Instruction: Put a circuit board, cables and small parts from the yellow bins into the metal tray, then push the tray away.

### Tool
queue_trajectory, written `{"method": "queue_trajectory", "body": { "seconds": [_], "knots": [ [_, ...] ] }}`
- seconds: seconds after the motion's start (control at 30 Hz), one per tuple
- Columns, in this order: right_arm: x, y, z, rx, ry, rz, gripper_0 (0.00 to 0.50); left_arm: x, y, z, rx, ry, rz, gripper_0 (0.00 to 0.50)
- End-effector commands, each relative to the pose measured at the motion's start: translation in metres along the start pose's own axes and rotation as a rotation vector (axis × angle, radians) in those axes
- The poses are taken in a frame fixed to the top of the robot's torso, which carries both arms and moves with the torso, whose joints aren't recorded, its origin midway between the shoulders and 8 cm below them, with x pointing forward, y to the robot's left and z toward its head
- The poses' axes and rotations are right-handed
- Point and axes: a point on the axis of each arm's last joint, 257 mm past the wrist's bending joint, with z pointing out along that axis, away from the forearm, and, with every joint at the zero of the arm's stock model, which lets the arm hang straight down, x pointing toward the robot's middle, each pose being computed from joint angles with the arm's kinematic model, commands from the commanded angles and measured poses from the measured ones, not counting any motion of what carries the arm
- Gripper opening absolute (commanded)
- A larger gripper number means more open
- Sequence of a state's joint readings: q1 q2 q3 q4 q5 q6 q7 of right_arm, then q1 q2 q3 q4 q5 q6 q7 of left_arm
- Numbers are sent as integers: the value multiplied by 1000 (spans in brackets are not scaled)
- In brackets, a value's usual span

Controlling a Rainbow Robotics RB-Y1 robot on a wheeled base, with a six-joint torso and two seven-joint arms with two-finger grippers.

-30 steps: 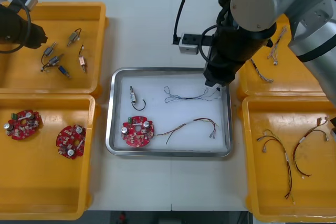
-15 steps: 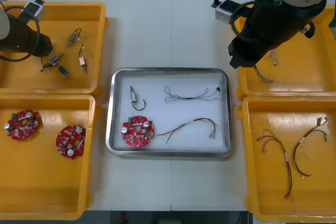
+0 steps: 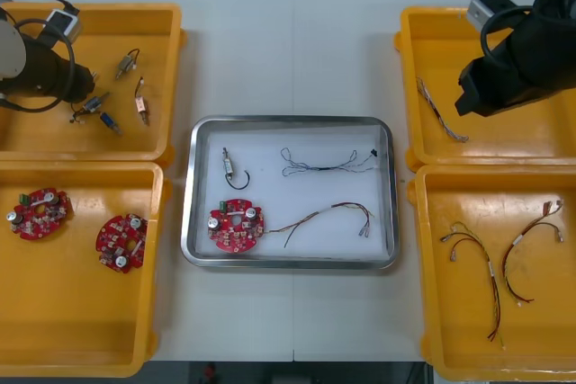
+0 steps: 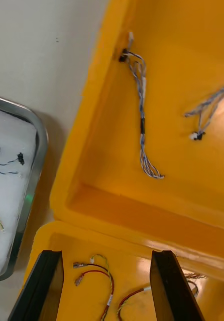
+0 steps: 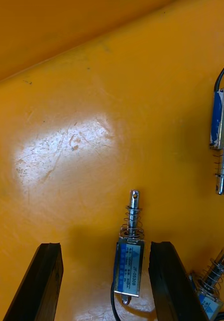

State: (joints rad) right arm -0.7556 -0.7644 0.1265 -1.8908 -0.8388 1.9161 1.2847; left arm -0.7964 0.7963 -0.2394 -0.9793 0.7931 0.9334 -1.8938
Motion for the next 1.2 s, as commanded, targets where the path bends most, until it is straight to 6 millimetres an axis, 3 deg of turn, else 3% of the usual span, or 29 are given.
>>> {"method": "queue_trajectory", "body": {
  "seconds": [0.03, 0.43, 0.5, 0.53, 0.57, 0.6, 0.63, 0.97, 1.2],
  "knots": [
    [15, -37, -18, 34, -37, 101, 500, -34, -9, -7, 11, -53, 26, 500],
    [57, -73, -17, 33, -10, 242, 500, -22, -13, -2, 33, -25, 7, 500],
    [64, -76, -15, 29, -3, 263, 500, -20, -15, -2, 43, -17, 1, 375],
    [68, -79, -15, 30, 1, 280, 500, -19, -16, -3, 47, -13, -3, 217],
    [70, -80, -14, 29, 4, 287, 500, -19, -17, -2, 48, -12, -4, 145],
    [74, -82, -13, 28, 9, 301, 500, -19, -17, -3, 52, -14, -8, 41],
    [77, -85, -13, 30, 12, 317, 500, -20, -18, -3, 54, -17, -9, 0],
    [97, -89, -6, 35, 53, 408, 500, -25, -17, -4, 55, -32, -15, 0],
    [106, -89, -1, 36, 73, 434, 500, -48, -4, -23, 50, -67, -32, 0]
  ]
}}
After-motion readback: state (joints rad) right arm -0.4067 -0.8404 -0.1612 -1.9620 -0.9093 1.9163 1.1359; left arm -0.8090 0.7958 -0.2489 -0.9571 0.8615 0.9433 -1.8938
